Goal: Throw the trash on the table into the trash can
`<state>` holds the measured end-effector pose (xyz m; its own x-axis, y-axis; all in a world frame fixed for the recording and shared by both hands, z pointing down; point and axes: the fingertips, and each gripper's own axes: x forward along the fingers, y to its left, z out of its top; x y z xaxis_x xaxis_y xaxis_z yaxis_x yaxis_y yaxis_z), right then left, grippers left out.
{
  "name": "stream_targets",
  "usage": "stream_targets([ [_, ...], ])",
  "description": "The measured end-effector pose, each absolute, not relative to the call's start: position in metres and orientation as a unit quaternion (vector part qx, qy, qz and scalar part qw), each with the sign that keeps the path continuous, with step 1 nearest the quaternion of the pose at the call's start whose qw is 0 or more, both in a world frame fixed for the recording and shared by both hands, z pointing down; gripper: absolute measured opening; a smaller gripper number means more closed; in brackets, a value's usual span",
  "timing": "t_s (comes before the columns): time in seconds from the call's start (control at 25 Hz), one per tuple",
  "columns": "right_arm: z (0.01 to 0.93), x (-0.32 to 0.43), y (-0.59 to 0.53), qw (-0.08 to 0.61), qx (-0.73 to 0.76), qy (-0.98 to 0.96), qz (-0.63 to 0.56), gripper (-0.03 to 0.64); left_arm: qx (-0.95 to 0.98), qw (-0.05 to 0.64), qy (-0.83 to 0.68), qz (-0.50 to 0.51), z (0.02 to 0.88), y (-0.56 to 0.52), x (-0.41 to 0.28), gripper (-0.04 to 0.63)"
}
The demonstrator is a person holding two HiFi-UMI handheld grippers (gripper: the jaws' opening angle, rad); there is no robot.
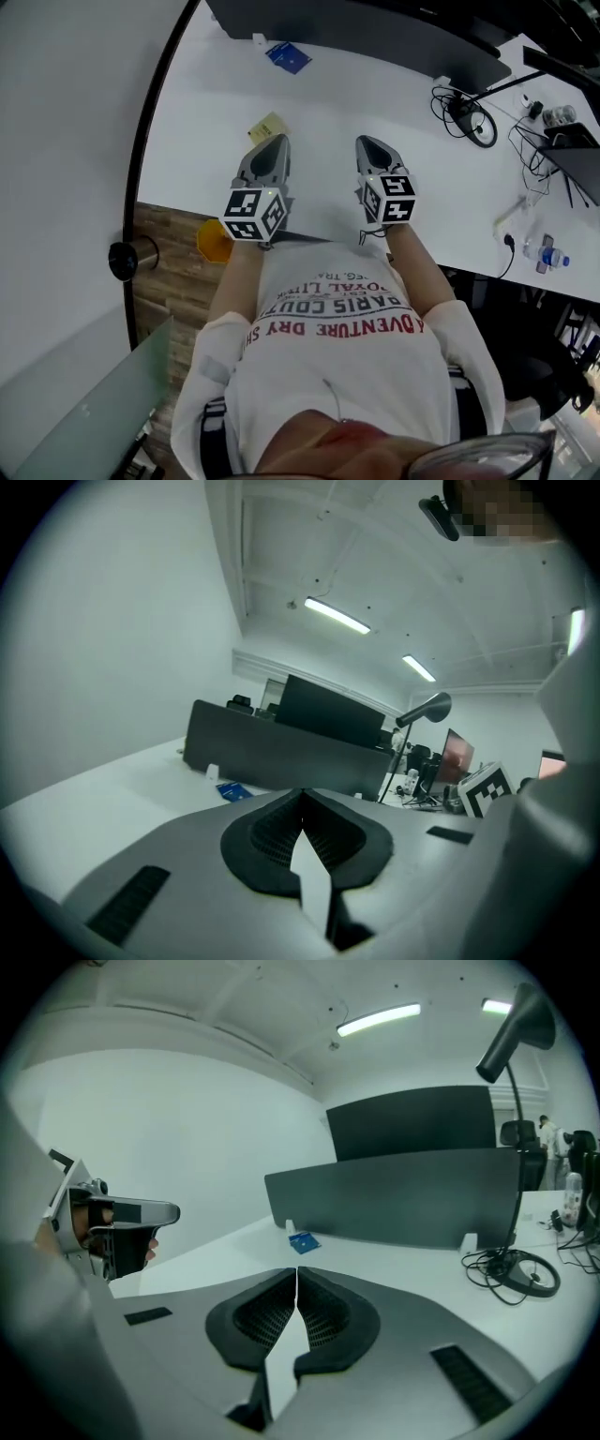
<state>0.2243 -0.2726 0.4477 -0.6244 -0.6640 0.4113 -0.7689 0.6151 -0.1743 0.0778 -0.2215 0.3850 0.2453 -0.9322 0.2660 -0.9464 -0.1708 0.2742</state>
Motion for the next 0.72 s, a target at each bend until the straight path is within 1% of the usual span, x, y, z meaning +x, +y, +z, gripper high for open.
stream_targets([
  [0.32, 0.505, 0.108, -0.279, 0.244, 0.310, -0.898, 0.197, 0.030, 0.693, 0.262, -0.671, 0.027, 0.438, -0.195, -0.025, 0.025],
  [0.36, 0.513, 0.093, -0.280, 0.251, 0.301, -0.897, 0.205, 0.047, 0.690, 0.267, -0.672, 0.028, 0.443, -0.195, -0.036, 0.025],
  [0.4, 0.520, 0.078, -0.281, 0.258, 0.294, -0.895, 0.217, 0.156, 0.689, 0.271, -0.672, 0.031, 0.447, -0.195, -0.046, 0.025],
  [0.44, 0.529, 0.064, -0.281, 0.265, 0.286, -0.892, 0.229, 0.223, 0.688, 0.274, -0.672, 0.034, 0.450, -0.196, -0.055, 0.025],
  [0.6, 0.566, 0.026, -0.283, 0.302, 0.270, -0.877, 0.260, 0.276, 0.685, 0.291, -0.667, 0.040, 0.468, -0.200, -0.087, 0.025],
  [0.72, 0.591, 0.014, -0.285, 0.333, 0.273, -0.860, 0.274, 0.296, 0.686, 0.304, -0.660, 0.047, 0.481, -0.199, -0.101, 0.025],
])
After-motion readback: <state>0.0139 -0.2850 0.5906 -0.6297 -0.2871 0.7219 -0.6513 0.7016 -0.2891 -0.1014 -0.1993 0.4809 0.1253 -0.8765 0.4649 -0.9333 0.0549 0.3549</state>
